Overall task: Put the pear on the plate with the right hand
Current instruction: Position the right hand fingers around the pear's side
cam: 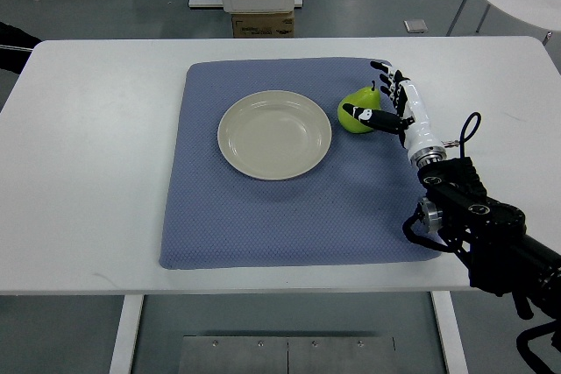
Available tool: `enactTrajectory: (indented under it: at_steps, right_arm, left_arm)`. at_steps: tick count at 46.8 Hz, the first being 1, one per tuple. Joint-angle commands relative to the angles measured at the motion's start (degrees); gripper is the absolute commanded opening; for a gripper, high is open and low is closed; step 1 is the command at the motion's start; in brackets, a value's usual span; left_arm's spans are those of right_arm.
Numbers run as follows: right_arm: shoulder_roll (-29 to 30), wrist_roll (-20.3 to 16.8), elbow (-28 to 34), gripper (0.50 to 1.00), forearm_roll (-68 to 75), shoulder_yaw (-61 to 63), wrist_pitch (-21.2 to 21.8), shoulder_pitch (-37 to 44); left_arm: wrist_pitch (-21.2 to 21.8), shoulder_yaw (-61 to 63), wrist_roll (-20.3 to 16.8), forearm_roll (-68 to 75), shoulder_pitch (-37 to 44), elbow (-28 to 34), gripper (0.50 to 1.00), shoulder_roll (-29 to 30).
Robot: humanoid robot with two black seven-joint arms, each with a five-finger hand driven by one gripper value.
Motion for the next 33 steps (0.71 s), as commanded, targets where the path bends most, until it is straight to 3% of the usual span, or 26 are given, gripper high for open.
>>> enactTrajectory:
  at_steps: [1, 11, 23, 33]
  right_arm:
    - [0.0, -0.11, -0.01, 0.987, 0.09, -0.91, 0.01, -0.11]
    - [0.0, -0.64, -0.01, 0.989, 0.26, -1.36, 0.01, -0.11]
    - [0.0, -4.68, -0.01, 0.993, 2.29, -1.27, 0.98, 0.33]
    - [0.0, -4.86, -1.68, 0.993, 2.29, -1.27, 1.07, 0.51]
  left_arm:
    - [0.0, 0.0, 0.0, 0.0, 0.0, 0.0, 1.0, 0.0]
    - [0.0, 0.0, 0.0, 0.0, 0.0, 0.0, 1.0, 0.0]
    - [0.0, 0.0, 0.0, 0.0, 0.0, 0.0, 1.0, 0.0]
    - [0.0, 0.0, 0.0, 0.0, 0.0, 0.0, 1.0, 0.0]
